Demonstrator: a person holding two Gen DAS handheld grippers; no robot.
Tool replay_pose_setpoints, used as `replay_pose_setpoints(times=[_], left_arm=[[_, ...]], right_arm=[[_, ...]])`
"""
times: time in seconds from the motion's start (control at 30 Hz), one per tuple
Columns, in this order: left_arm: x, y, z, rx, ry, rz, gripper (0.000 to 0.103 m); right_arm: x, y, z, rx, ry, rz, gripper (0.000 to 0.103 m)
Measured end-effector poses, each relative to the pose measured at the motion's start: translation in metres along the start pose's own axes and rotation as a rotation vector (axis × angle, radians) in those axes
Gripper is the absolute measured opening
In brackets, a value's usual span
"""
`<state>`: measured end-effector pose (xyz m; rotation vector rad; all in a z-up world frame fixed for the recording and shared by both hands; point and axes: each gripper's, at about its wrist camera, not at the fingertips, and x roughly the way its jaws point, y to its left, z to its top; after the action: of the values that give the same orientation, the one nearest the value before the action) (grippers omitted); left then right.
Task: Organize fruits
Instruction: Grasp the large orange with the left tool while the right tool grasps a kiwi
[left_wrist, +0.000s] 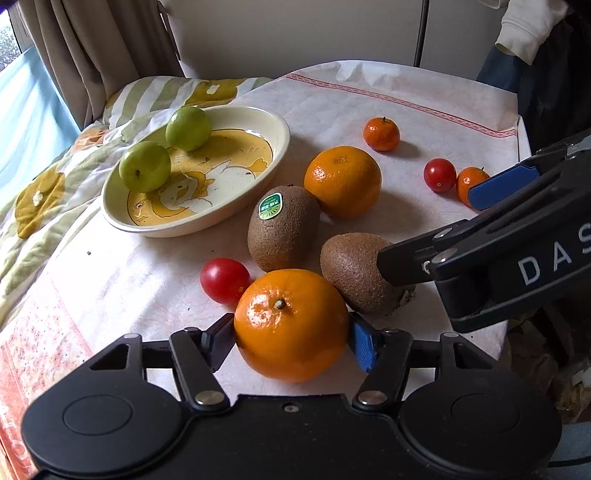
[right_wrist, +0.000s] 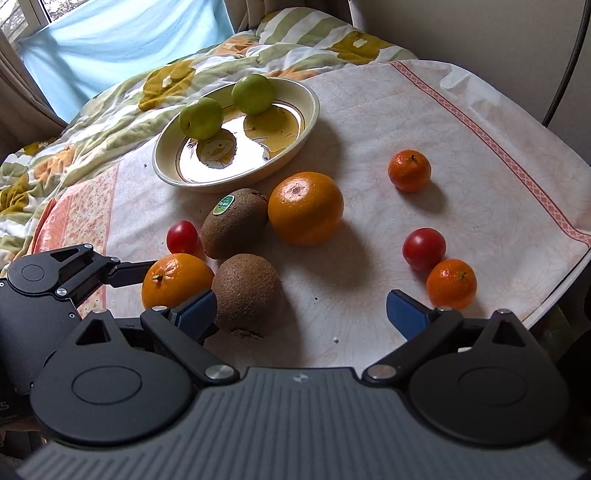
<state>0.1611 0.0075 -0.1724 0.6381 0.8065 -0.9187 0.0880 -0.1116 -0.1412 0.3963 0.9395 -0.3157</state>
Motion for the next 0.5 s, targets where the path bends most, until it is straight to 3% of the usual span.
replay_pose_setpoints(times=[0.5], left_arm=[[-0.014,0.004,-0.018,-0.091,0.01,0.061,0.067]], right_arm=[[0.012,0.005,-0.002,0.021,0.027,0.049,0.103]])
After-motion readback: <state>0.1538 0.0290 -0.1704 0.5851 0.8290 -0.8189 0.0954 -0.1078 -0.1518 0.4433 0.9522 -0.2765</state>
